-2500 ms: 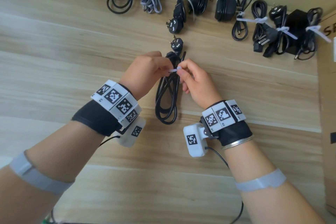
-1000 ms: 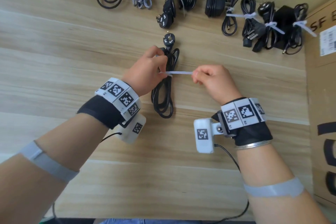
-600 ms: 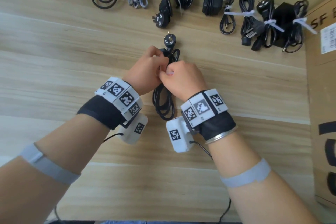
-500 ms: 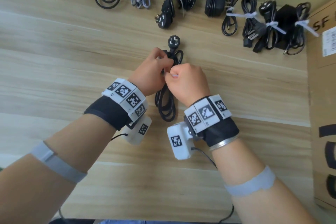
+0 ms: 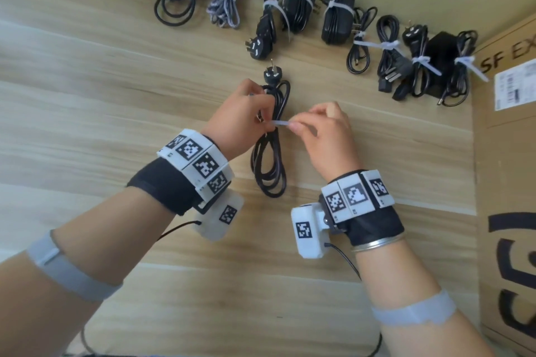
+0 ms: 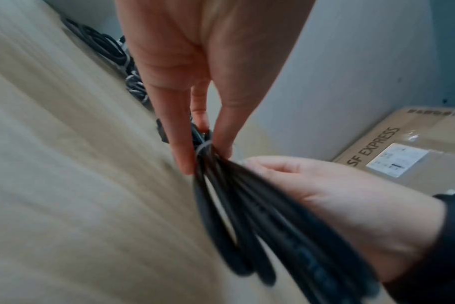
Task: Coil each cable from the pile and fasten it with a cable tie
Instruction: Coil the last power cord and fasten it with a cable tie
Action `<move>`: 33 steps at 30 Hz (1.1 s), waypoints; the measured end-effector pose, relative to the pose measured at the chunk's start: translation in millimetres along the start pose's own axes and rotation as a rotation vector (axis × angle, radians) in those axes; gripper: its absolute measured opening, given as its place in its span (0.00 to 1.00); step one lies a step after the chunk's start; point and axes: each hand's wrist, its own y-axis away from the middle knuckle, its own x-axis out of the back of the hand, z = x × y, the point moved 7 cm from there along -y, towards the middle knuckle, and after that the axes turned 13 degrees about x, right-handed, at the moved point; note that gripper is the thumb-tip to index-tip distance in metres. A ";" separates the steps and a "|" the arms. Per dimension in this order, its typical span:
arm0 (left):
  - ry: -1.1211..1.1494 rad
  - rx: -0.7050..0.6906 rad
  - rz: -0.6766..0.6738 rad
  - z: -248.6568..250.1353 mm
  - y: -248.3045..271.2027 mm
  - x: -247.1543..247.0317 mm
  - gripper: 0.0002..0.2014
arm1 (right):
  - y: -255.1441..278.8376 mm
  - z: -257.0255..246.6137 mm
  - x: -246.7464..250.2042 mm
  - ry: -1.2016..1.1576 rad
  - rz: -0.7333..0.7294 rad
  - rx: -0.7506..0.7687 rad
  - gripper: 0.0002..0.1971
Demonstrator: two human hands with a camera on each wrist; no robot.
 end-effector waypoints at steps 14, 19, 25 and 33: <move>0.083 -0.082 -0.069 30.6 -16.5 -2.7 0.12 | -4.2 8.3 -13.2 -0.458 -0.083 -0.240 0.13; -0.001 -0.021 -0.095 4.6 -17.9 -7.4 0.17 | -3.7 25.3 -19.0 -0.618 0.010 -0.315 0.04; 0.409 0.114 -0.398 -10.7 -22.1 -33.3 0.12 | -3.7 29.9 -21.4 -0.683 -0.012 -0.273 0.05; 0.634 0.106 -0.408 -2.1 -22.8 -40.6 0.08 | 1.0 35.7 -32.3 -0.776 -0.052 -0.235 0.09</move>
